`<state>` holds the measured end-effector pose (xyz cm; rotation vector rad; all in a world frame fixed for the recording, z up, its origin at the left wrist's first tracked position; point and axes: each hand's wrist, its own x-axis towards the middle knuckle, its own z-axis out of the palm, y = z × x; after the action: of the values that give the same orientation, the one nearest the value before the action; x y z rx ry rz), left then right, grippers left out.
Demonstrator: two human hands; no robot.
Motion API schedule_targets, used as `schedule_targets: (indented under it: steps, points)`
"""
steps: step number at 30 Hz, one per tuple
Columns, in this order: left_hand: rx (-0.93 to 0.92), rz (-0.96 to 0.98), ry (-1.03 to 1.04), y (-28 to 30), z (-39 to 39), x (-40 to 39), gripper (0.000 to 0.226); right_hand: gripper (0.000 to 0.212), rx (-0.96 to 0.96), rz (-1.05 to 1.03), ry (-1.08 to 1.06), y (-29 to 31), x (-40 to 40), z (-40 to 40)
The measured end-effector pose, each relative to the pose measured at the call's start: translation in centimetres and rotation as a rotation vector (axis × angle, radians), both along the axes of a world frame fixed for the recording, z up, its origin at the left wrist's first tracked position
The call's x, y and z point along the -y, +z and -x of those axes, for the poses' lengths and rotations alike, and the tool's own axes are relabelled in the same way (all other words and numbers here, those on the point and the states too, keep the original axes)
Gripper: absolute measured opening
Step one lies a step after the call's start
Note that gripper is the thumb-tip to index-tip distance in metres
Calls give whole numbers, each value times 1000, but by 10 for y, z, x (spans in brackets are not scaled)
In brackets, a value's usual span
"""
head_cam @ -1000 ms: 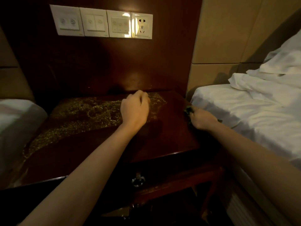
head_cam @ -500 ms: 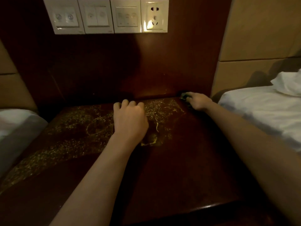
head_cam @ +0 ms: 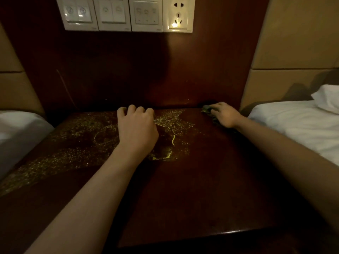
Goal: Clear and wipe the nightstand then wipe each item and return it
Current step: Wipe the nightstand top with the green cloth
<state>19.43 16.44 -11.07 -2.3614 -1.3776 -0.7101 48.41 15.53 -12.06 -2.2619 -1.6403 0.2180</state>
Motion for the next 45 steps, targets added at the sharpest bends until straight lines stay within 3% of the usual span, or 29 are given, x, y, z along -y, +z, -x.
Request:
schedule_targets:
  steps: [4,9,15,19,21,27,33,38,45]
  points:
    - [0,-8,13,-1,-1,-1,30,39,-25,19,-61,-4,-10,32]
    - [-3,34,24,-2,1,1,33,41,-36,10,296,-7,37,81]
    - [-11,31,18,-3,0,2,35,24,54,81,-268,0,15,-6]
    - [1,0,3,-3,-3,-1,34,19,-19,40,-438,-1,-11,-12]
    - [10,1,6,-3,-4,-2,33,29,25,-5,-388,2,-16,5]
    - [29,54,-20,-3,-4,0,34,44,33,-57,126,-12,5,72]
    - [153,64,80,-4,15,-19,31,39,16,-135,-195,-4,-37,53]
    - [181,50,86,-1,20,-25,34,36,104,-175,-225,-7,-75,71]
    - [191,53,126,4,23,-24,34,34,-60,-151,378,-3,-68,94]
